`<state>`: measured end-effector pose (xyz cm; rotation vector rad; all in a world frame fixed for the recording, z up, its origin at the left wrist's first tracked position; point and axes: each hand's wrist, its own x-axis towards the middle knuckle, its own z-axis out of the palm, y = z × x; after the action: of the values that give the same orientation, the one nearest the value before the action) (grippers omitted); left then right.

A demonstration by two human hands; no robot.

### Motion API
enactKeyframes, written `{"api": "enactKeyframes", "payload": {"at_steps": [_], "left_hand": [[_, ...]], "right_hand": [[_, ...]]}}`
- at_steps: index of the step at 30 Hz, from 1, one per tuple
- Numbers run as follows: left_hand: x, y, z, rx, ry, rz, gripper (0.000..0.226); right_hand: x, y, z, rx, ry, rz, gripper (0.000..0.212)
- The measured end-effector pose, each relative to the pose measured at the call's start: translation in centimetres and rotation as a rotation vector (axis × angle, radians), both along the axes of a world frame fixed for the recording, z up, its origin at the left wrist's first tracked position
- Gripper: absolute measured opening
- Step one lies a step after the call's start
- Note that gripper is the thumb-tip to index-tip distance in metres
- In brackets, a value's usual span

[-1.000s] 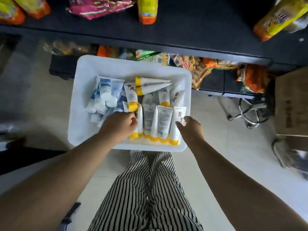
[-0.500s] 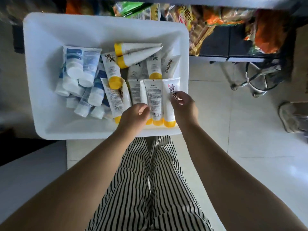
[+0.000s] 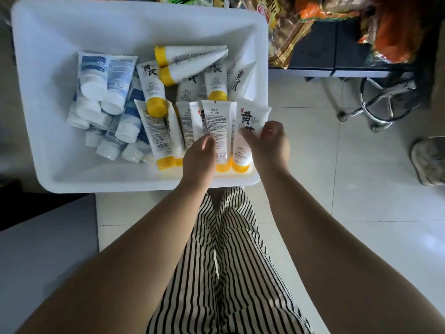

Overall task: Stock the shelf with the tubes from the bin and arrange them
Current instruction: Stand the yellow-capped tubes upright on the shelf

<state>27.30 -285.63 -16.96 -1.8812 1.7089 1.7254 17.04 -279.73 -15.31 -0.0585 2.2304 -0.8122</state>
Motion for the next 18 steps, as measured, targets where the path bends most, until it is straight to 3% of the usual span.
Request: {"api": "enactKeyframes", "payload": {"at_steps": [3, 5, 7, 9, 14, 18], "left_hand": [[-0.7, 0.6, -0.5, -0.087, -0.013, -0.004, 0.038], [-1.0, 1.3, -1.2, -0.186, -0.010, -0.082, 0.038], [-1.6, 2.0, -1.9, -0.244, -0.037, -0.108, 0.055], [-2.5, 2.6, -2.0, -0.272, -0.115, -0.054, 0.068], [-4.1, 2.7, -2.6, -0.302, -0.227, 0.138, 0.062], [-2.8, 2.8, -3.0, -0.426, -0.045, 0.107, 0.060]], "right_hand": [[-0.1, 1.3, -0.1, -0.136, 0.006, -0.196, 0.011], [-0.7, 2.0, 0.0, -0.267, -0.086, -0.430, 0.019], [-1.3, 2.5, 0.1, -0.365, -0.181, -0.591, 0.021], [-1.6, 2.7, 0.5, -0.408, -0.242, -0.648, 0.017], [-1.9, 3.5, 0.7, -0.437, -0.327, -0.651, 0.014], [-2.0, 4.2, 0.4, -0.433, -0.379, -0.630, 0.015]]}}
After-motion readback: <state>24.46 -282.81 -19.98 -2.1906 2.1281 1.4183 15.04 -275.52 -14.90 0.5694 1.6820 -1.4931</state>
